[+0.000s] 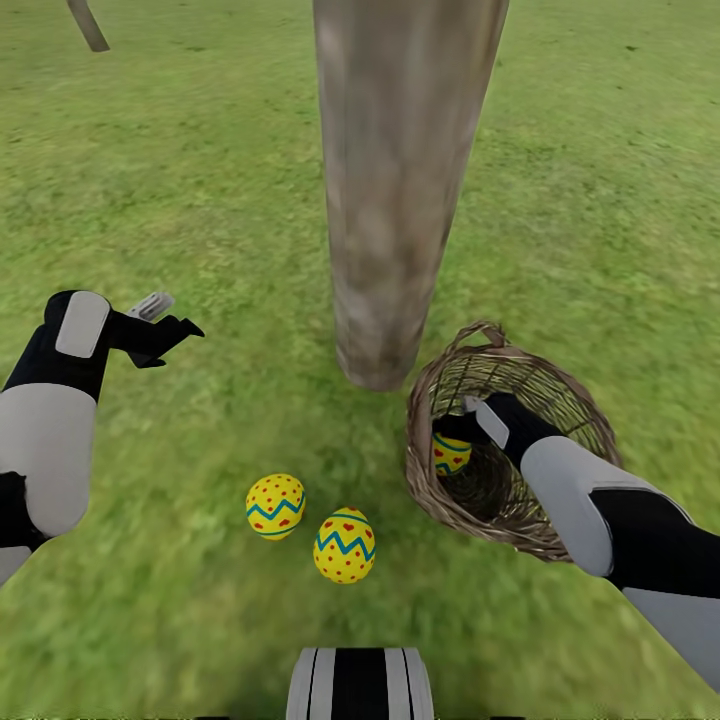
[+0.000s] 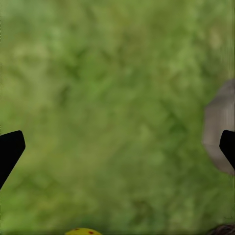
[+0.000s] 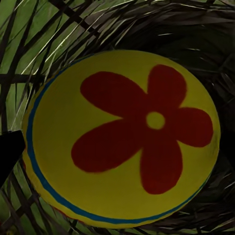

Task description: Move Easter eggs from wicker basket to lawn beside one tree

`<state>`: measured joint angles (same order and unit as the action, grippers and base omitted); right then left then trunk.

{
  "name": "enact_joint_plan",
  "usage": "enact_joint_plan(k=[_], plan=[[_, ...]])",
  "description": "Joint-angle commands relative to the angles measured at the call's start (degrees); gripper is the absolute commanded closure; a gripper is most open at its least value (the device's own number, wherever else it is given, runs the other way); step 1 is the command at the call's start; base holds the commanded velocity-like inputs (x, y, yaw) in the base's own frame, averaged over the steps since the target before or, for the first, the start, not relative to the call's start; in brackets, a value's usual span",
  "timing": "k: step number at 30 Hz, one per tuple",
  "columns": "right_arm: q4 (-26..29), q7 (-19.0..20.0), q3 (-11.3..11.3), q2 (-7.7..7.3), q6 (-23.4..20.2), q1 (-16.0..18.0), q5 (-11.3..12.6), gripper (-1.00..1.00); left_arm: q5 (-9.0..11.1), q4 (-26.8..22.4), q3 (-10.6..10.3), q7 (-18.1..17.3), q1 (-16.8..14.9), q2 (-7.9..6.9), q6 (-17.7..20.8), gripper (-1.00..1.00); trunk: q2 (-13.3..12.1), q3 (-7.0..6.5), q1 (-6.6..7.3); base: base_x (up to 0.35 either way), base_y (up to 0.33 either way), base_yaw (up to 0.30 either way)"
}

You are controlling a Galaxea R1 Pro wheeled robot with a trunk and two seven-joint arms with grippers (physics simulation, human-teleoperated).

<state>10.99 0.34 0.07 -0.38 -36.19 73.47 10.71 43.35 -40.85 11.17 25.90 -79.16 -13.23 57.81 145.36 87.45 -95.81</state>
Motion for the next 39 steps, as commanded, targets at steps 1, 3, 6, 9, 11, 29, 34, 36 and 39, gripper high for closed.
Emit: enact_joint_plan(k=[1,3,6,9,11,29,34,36,39], plan=[[0.09,0.03,0.01,-0.06,-0.28,0.01,0.19,-1.0,0.57,-0.07,0.08,0.6,-0.03,0.03,0.12,-1.0,0.03,0.26,-0.01,0.0,0.0,0.0],[0.09,0.08,0.03,-0.13,-0.28,0.01,0.19,-1.0,0.53,-0.09,0.08,0.63,-0.03,0.04,0.11,-1.0,0.04,0.48,-0.04,0.0,0.0,0.0],[0.09,0.09,0.06,-0.13,-0.29,0.01,0.19,-1.0,0.58,-0.1,0.08,0.64,-0.03,0.05,0.11,-1.0,0.04,0.48,-0.04,0.0,0.0,0.0],[0.04,0.1,0.04,-0.1,-0.29,0.01,0.19,-1.0,0.59,-0.11,0.08,0.65,-0.03,0.05,0.11,-1.0,0.04,0.48,-0.04,0.0,0.0,0.0],[0.01,0.15,0.07,-0.09,-0.29,0.01,0.19,-1.0,0.52,-0.15,0.06,0.65,-0.03,0.05,0.11,-1.0,0.04,0.48,-0.04,0.0,0.0,0.0],[-0.03,0.45,0.1,-0.24,-0.72,0.01,0.37,1.0,0.56,-0.2,0.0,0.48,-0.03,-0.22,0.18,-1.0,0.04,0.48,-0.04,0.0,0.0,0.0],[-0.05,0.45,0.1,-0.24,-0.72,0.01,0.37,1.0,0.53,-0.2,-0.01,0.46,-0.03,-0.09,0.19,-1.0,0.04,0.48,-0.04,0.0,0.0,0.0],[-0.08,0.45,0.1,-0.24,-0.72,0.01,0.37,1.0,0.51,-0.2,-0.01,0.47,-0.03,0.0,0.19,-1.0,0.04,0.48,-0.04,0.0,0.0,0.0],[-0.07,0.45,0.1,-0.24,-0.72,0.01,0.37,1.0,0.51,-0.2,-0.01,0.47,-0.03,-0.02,0.19,-1.0,0.04,0.48,-0.04,0.0,0.0,0.0]])
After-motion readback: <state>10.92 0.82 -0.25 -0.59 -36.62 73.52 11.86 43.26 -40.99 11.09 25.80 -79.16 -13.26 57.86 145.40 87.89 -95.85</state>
